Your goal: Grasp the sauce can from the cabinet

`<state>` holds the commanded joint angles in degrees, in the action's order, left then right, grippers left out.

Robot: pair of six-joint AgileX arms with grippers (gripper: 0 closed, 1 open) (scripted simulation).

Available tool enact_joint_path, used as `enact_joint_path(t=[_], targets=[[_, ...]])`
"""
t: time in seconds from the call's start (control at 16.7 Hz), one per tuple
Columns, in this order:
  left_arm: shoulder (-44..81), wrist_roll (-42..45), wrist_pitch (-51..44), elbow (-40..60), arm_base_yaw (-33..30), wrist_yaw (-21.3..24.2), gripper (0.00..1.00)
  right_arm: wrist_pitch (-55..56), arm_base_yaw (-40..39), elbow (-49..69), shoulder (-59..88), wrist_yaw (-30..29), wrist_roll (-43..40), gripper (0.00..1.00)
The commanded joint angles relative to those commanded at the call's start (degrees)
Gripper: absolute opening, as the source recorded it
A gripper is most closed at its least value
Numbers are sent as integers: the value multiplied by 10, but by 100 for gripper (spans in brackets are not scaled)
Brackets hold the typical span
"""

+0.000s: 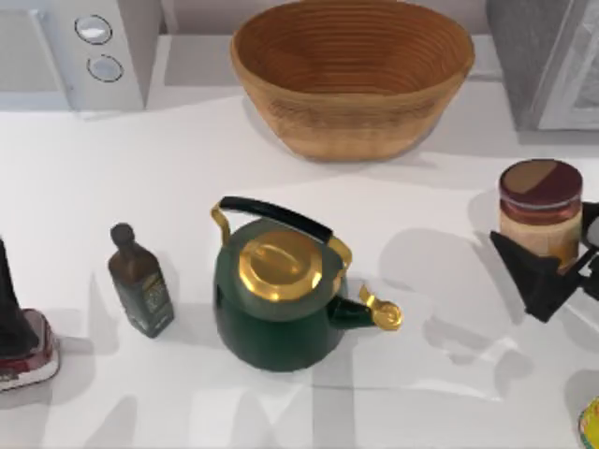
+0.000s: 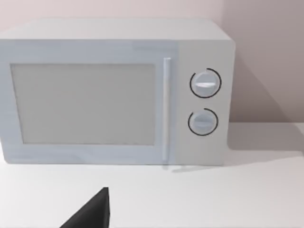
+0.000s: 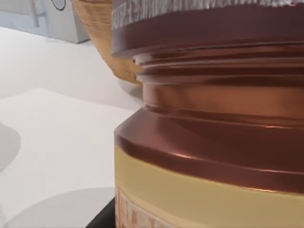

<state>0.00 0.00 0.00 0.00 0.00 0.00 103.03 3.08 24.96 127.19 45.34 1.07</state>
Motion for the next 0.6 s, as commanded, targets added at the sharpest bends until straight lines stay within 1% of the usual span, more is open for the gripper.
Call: enact_joint_path(t=[0.54,0.6], targets=[[0,0,0,0,0,0,100,0,0,0,0,0,0,98],[0,0,0,0,0,0,100,0,0,0,0,0,0,100]])
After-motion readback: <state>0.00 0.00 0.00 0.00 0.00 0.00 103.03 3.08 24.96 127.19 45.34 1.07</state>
